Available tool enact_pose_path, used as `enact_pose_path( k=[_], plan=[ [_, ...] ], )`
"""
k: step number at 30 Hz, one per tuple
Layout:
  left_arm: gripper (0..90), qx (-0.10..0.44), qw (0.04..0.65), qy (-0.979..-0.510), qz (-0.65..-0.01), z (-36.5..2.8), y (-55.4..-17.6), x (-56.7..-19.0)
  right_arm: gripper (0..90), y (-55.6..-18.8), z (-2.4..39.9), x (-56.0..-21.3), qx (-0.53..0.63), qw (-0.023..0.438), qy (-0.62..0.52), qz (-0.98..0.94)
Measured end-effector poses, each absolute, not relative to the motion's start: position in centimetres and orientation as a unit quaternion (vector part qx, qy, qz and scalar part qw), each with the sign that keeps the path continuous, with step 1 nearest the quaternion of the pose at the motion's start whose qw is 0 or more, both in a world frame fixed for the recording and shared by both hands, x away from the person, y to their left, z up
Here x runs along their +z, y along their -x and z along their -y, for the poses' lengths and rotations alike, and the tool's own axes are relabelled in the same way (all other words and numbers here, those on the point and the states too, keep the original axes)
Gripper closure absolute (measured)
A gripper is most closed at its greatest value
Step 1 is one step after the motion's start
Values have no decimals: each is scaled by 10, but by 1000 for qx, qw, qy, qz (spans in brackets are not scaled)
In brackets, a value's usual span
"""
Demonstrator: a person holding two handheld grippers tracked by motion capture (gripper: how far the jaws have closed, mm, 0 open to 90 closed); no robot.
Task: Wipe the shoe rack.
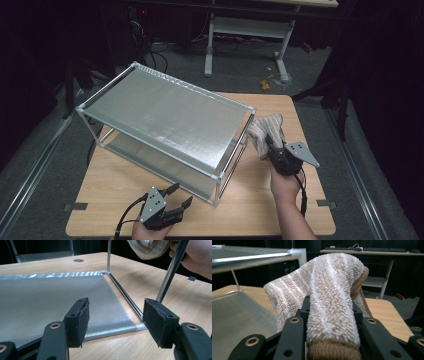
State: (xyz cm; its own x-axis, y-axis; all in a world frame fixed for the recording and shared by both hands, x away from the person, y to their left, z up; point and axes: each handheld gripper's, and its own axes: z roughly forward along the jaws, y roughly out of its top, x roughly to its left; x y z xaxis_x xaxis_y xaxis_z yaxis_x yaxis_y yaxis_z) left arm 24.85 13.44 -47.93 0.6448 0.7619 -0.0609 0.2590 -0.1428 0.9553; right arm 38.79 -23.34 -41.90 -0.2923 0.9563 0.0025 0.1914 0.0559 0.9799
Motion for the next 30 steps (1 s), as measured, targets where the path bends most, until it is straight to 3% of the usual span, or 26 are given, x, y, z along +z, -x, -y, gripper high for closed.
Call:
enact_pose_path(
  k=[9, 30],
  plan=[
    [385, 228, 552, -719, -356, -137, -247, -479, 682, -406, 213, -416, 505, 373, -459, -629],
    [385, 226, 553, -717, -359, -138, -245, -479, 688, -425, 216, -480, 406, 334, -512, -679]
  ],
)
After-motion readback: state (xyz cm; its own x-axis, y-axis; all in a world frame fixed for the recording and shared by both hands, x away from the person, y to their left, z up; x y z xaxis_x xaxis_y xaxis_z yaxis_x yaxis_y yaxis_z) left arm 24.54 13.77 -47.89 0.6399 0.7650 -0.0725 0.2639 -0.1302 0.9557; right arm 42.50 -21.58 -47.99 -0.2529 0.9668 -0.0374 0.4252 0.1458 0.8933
